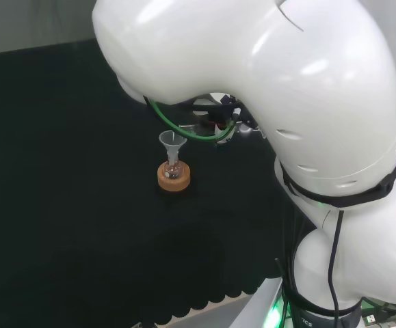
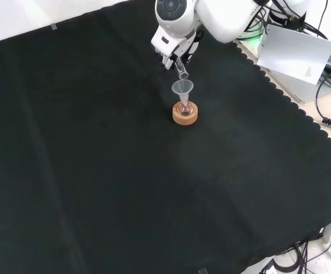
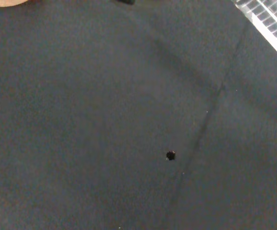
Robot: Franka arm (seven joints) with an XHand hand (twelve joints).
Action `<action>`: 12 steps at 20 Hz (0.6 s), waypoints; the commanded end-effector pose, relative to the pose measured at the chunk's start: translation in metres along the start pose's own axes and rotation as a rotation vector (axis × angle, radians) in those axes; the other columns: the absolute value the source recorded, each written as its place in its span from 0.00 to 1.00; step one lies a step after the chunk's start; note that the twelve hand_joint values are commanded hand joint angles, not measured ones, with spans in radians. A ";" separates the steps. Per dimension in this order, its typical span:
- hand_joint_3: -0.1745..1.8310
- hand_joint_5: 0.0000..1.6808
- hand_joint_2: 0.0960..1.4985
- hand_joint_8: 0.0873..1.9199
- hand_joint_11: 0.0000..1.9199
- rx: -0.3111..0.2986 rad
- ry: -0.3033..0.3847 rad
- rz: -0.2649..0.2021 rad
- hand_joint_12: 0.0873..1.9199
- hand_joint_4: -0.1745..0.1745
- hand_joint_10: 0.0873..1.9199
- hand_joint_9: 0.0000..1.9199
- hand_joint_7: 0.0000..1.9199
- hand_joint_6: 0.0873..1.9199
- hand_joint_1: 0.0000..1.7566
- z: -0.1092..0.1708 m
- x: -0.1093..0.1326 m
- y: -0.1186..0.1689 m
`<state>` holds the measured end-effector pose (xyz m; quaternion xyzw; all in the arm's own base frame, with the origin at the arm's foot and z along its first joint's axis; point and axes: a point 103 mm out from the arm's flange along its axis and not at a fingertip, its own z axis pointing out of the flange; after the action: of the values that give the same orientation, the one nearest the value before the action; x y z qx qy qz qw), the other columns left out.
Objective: Pour the water from the graduated cylinder into the round-bottom flask.
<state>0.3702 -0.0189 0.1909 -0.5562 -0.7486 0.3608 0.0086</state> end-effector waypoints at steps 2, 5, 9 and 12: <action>0.09 0.64 0.69 0.40 0.67 -0.002 -0.043 0.019 0.34 0.00 0.00 0.79 0.58 0.42 0.73 -0.004 0.000 0.000; 0.09 0.64 0.69 0.40 0.67 0.002 -0.048 0.019 0.34 0.00 0.00 0.79 0.58 0.42 0.73 -0.005 -0.002 0.002; 0.09 0.64 0.69 0.40 0.67 0.008 -0.070 0.027 0.34 0.00 0.00 0.79 0.58 0.42 0.73 -0.007 -0.003 0.003; 0.09 0.64 0.69 0.40 0.67 0.015 -0.086 0.033 0.34 0.00 0.00 0.79 0.58 0.42 0.73 -0.009 -0.003 0.005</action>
<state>0.3765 -0.0165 0.1948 -0.5527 -0.7410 0.3810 -0.0180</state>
